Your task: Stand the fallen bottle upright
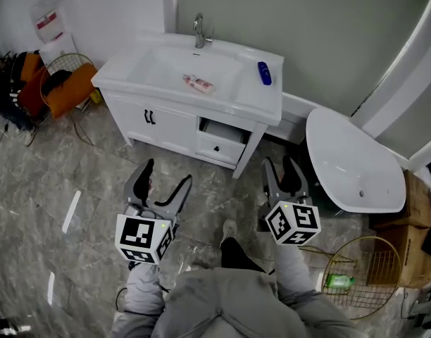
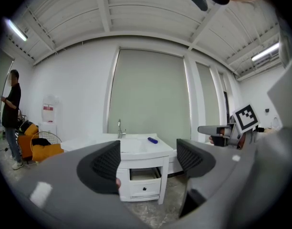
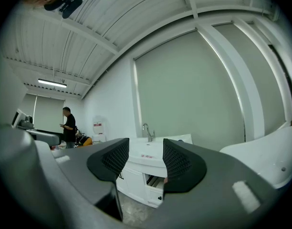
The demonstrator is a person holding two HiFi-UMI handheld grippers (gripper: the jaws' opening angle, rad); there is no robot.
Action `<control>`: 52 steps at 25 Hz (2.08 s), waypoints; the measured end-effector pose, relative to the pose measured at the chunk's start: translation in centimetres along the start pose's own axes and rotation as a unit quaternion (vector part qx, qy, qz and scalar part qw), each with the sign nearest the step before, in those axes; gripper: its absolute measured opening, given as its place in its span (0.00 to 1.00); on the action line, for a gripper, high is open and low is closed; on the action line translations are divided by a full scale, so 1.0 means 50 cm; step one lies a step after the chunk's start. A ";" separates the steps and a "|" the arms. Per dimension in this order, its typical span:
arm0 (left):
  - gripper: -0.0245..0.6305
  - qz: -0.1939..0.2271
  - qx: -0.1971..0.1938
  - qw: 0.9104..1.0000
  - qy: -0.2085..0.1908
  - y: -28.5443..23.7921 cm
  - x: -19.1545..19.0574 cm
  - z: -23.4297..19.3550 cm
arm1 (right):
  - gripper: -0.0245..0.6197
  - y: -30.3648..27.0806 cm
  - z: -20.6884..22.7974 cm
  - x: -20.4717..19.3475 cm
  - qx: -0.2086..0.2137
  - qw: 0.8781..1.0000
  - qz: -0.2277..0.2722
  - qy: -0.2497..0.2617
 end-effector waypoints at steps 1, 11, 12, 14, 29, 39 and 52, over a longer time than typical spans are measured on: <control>0.68 0.000 0.003 1.000 0.000 -0.012 0.001 -0.008 | 0.38 -0.018 0.002 -0.002 0.002 1.000 0.000 0.000; 0.68 0.012 0.036 0.999 0.002 -0.233 0.036 -0.066 | 0.38 -0.260 0.082 -0.016 0.039 0.999 0.009 0.000; 0.68 0.013 0.039 0.999 0.001 -0.260 0.040 -0.069 | 0.38 -0.287 0.092 -0.018 0.044 0.999 0.009 0.000; 0.68 0.013 0.043 0.999 0.000 -0.316 0.048 -0.072 | 0.38 -0.338 0.115 -0.020 0.053 0.999 0.011 -0.002; 0.68 -0.012 0.050 0.999 -0.004 -0.616 0.068 -0.104 | 0.38 -0.606 0.244 -0.078 0.071 0.997 -0.014 -0.017; 0.68 -0.033 -0.013 0.999 -0.006 -0.862 0.103 -0.204 | 0.38 -0.790 0.319 -0.118 -0.003 0.999 -0.052 -0.005; 0.68 -0.074 -0.081 0.994 0.004 -1.115 0.121 -0.347 | 0.38 -1.026 0.398 -0.204 -0.068 0.985 -0.155 0.045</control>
Point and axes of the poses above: the fingertips, and each gripper's own axes: y backward along the fingers, z to its right, x out of its top, the point moved 3 cm from there along y, backward along the fingers, and after that the axes turned 15 degrees about y, right-handed, at the moved point
